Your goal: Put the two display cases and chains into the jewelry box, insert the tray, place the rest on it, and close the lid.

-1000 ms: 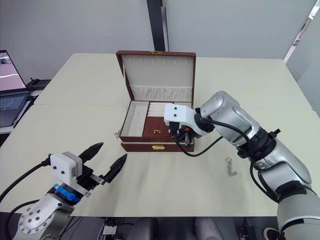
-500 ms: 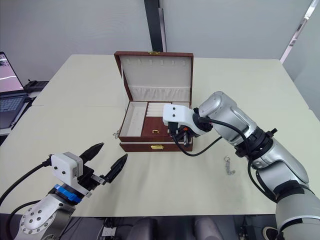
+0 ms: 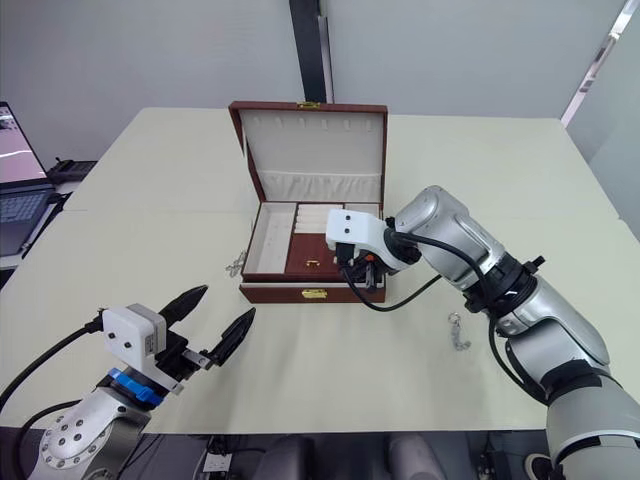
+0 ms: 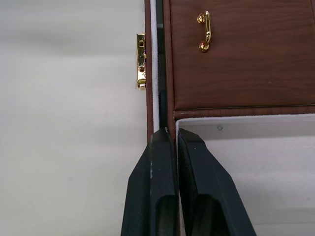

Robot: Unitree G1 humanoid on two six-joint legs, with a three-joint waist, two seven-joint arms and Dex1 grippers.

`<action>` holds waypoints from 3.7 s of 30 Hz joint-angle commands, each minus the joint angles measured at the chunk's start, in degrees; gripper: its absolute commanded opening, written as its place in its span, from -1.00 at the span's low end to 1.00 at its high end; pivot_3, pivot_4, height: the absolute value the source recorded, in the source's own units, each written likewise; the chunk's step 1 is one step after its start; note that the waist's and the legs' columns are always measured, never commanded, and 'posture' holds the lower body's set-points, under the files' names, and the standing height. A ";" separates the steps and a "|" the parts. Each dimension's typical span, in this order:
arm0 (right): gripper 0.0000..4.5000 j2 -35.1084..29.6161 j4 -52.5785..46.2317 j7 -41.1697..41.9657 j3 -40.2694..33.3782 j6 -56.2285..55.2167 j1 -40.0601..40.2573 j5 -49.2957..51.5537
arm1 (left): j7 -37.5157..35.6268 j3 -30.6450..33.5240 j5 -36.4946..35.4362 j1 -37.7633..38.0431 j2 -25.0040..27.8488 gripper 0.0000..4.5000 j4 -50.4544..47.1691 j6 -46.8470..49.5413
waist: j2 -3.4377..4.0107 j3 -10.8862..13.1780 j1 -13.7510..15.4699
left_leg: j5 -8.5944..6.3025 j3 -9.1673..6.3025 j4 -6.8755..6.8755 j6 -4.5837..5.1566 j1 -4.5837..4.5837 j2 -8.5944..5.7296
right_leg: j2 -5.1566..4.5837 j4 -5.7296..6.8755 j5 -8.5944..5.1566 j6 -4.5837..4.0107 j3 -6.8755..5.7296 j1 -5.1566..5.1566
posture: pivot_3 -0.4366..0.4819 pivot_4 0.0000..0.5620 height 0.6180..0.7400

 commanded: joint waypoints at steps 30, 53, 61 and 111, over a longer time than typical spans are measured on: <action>0.22 15.59 10.28 -12.05 -26.69 -21.52 10.95 12.76 | -3.50 0.69 -1.78 -7.56 3.65 1.00 2.53 1.94 | -0.04 0.01 -0.14 | -0.01 -0.01 -0.06 0.00 -0.02 0.01 | 0.03 -0.03 -0.01 -0.02 -0.02 0.01 | -0.05 -0.47 1.00; -0.97 17.45 19.98 -10.80 -30.02 -31.97 11.95 12.66 | -6.51 4.00 -4.63 -9.99 6.65 1.00 4.15 5.22 | -0.02 0.01 -0.04 | 0.00 -0.01 -0.05 -0.01 -0.01 0.01 | 0.01 0.00 -0.01 -0.01 -0.04 0.03 | -0.05 -0.47 1.00; -0.27 6.15 12.49 -12.38 -38.45 -23.28 19.49 17.49 | -14.02 8.15 -7.56 -15.09 15.24 1.00 14.08 8.84 | -0.04 0.02 0.29 | -0.01 -0.03 -0.06 -0.01 -0.03 0.00 | 0.01 -0.05 -0.01 -0.02 -0.09 0.04 | -0.05 -0.47 1.00; 0.99 -11.27 -10.28 -11.87 -47.19 -23.43 46.97 27.15 | -15.36 10.53 -1.10 -28.51 15.84 1.00 43.54 3.83 | -0.12 0.08 0.01 | -0.01 0.07 -0.04 -0.02 0.02 0.02 | 0.02 0.05 -0.01 0.07 0.03 0.07 | -0.05 -0.47 1.00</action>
